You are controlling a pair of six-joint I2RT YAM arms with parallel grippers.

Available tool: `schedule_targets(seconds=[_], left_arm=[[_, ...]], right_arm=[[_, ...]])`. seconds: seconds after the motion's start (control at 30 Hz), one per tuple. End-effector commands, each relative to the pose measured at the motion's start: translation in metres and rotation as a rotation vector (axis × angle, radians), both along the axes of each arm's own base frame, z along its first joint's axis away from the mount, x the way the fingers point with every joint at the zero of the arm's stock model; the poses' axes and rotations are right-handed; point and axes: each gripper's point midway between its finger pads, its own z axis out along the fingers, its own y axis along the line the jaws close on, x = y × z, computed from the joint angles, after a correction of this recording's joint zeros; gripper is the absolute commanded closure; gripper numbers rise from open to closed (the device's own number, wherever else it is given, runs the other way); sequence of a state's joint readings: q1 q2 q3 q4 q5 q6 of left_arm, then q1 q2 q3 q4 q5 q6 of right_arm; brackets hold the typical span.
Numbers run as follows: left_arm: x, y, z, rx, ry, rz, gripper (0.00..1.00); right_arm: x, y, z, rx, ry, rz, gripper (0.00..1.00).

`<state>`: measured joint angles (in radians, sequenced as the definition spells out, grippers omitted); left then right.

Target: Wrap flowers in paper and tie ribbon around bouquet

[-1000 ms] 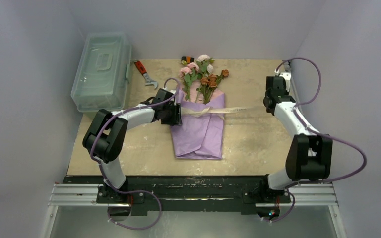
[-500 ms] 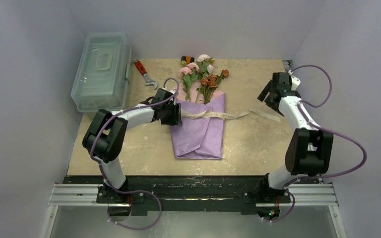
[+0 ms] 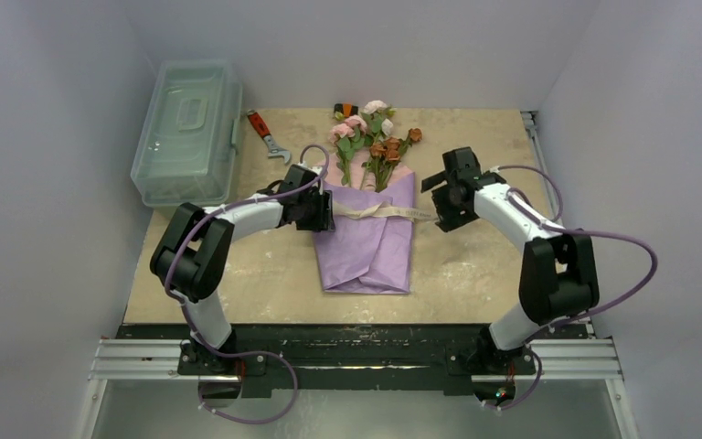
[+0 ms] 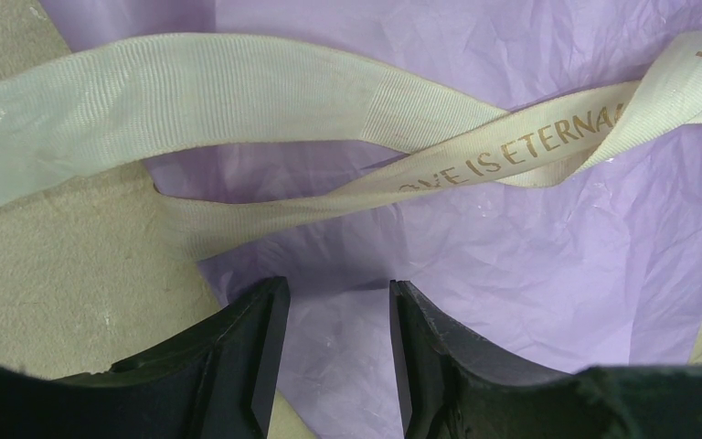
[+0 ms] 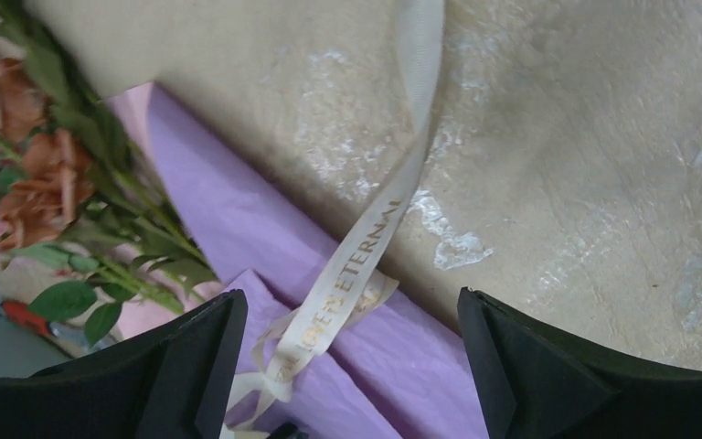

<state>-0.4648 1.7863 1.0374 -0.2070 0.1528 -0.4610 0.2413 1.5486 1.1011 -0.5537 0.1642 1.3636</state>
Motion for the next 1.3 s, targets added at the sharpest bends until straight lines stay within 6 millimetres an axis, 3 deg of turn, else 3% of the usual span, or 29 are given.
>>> schedule_targets(seconds=[0.0, 0.17, 0.3, 0.43, 0.53, 0.63, 0.77, 0.93, 1.07, 1.27], left_arm=[[-0.026, 0.02, -0.022, 0.07, 0.102, 0.018, 0.51], [-0.028, 0.022, -0.022, 0.077, 0.106, 0.012, 0.51], [-0.028, 0.022, -0.02, 0.08, 0.101, 0.003, 0.51], [-0.028, 0.022, -0.01, 0.075, 0.084, -0.002, 0.51], [-0.026, 0.023, 0.0, 0.078, 0.064, -0.009, 0.5], [-0.022, 0.025, 0.02, 0.086, 0.027, -0.005, 0.45], [-0.011, 0.037, 0.064, 0.123, -0.052, 0.054, 0.23], [0.015, 0.068, 0.107, 0.222, -0.115, 0.244, 0.12], [0.031, 0.082, 0.104, 0.234, -0.046, 0.393, 0.12], [0.062, 0.078, 0.1, 0.262, -0.019, 0.422, 0.17]], right_arm=[[0.007, -0.004, -0.015, 0.034, 0.056, -0.188, 0.08], [0.017, 0.001, -0.045, 0.026, 0.089, -0.184, 0.22], [0.013, 0.0, -0.068, -0.011, 0.137, -0.173, 0.34], [0.008, -0.003, -0.079, -0.024, 0.151, -0.174, 0.55], [0.008, -0.003, -0.081, -0.033, 0.154, -0.162, 0.66], [0.01, 0.001, -0.08, -0.026, 0.152, -0.136, 0.81], [0.013, -0.001, -0.074, -0.051, 0.139, -0.111, 0.99], [0.014, 0.0, -0.071, -0.059, 0.13, -0.077, 1.0], [0.011, 0.001, -0.073, -0.054, 0.128, -0.059, 1.0], [0.007, 0.002, -0.074, -0.054, 0.125, -0.04, 1.0]])
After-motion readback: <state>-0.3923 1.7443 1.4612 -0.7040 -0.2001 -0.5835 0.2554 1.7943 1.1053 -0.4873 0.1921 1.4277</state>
